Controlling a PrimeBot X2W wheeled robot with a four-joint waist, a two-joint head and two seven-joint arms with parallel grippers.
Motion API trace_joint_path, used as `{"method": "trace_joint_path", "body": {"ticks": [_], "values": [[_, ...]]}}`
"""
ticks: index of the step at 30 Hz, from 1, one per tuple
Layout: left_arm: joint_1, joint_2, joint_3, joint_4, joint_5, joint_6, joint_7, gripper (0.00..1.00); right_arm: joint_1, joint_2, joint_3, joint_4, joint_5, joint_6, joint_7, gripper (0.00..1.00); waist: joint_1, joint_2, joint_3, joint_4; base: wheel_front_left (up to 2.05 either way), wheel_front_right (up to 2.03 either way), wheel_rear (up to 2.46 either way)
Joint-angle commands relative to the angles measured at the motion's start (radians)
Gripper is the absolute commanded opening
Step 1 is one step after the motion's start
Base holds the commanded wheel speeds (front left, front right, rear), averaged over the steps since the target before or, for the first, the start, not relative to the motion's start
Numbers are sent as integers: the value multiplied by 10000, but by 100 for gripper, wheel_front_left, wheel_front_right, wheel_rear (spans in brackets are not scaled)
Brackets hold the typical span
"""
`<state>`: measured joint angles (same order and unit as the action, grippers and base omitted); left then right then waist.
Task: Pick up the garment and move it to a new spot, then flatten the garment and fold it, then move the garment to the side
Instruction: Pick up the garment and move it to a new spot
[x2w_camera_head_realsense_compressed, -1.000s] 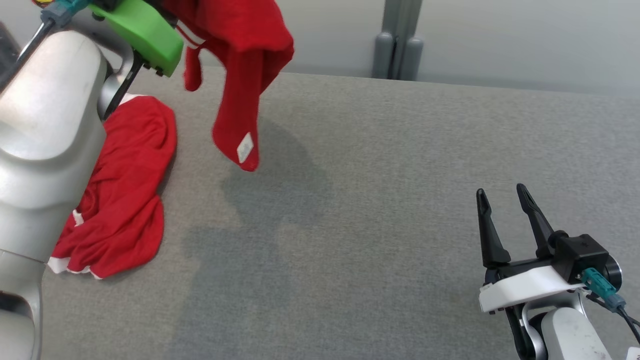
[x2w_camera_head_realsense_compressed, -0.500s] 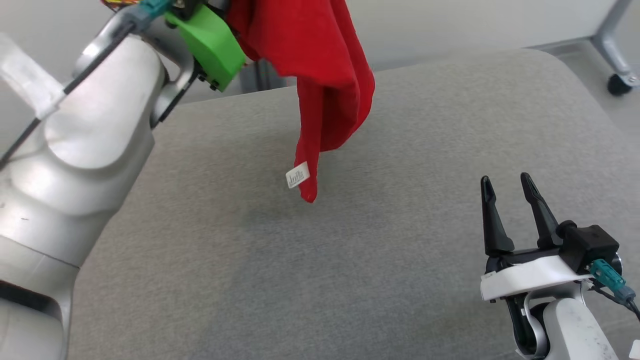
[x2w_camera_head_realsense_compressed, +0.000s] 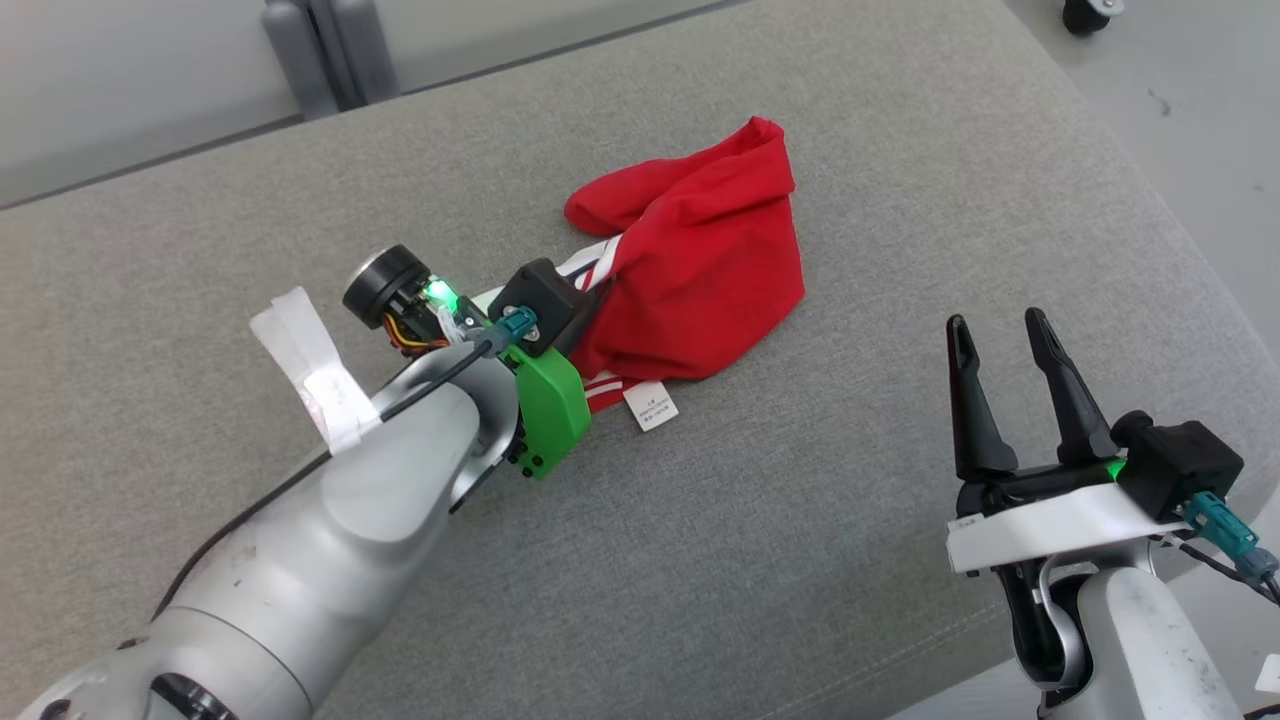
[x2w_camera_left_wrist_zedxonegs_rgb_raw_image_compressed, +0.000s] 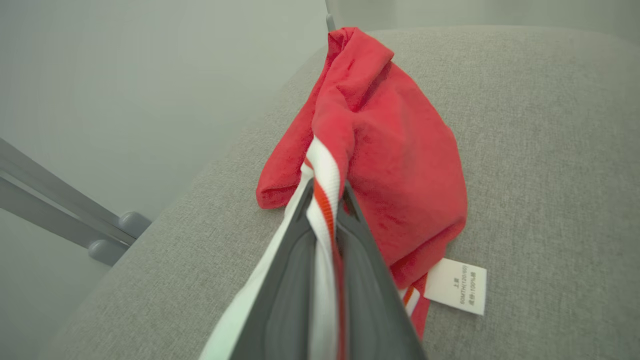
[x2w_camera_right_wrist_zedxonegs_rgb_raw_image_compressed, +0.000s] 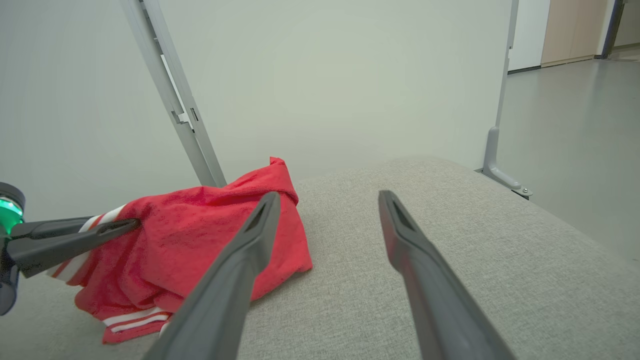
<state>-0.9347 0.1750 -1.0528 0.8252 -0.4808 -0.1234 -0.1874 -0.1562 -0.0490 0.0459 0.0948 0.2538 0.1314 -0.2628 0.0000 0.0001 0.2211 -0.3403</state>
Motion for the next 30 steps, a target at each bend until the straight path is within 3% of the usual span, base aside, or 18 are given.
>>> {"method": "trace_joint_path", "body": {"ticks": [1,2,4,11,19,24,26,30], "values": [[153,-212,-3,159,7,54,-192,0,-137,-25,-39,-54,86,-13,-31,100,0,-1,716,-419,0,0,0],[221,-351,-6,330,-2,99,-326,0,-111,-20,-68,-34,66,-13,-31,100,0,-1,728,-356,0,0,0],[331,-496,-58,557,38,87,-491,100,-44,-17,-95,29,-56,-14,-31,100,0,-1,647,-182,0,0,0],[936,-924,461,297,-211,447,-777,100,355,-24,-136,118,-606,-14,-31,100,0,-1,-445,801,0,0,0],[2725,-489,1844,-1640,-11,1133,-782,100,970,-27,-149,171,-1118,-14,-31,100,0,-1,-1887,2139,0,0,0],[4173,-65,3448,-3301,49,1579,-784,100,1332,-27,-200,112,-1264,-14,-31,100,0,-1,-2343,2800,0,0,0],[5407,120,4834,-4657,383,1930,-771,100,1502,-30,-220,55,-1374,-14,-31,100,0,-1,-2514,3061,0,0,0],[6994,82,6458,-6099,944,2020,-773,100,1718,-26,-310,-26,-1453,-14,-31,100,0,-1,-2662,3303,0,0,0]]}}
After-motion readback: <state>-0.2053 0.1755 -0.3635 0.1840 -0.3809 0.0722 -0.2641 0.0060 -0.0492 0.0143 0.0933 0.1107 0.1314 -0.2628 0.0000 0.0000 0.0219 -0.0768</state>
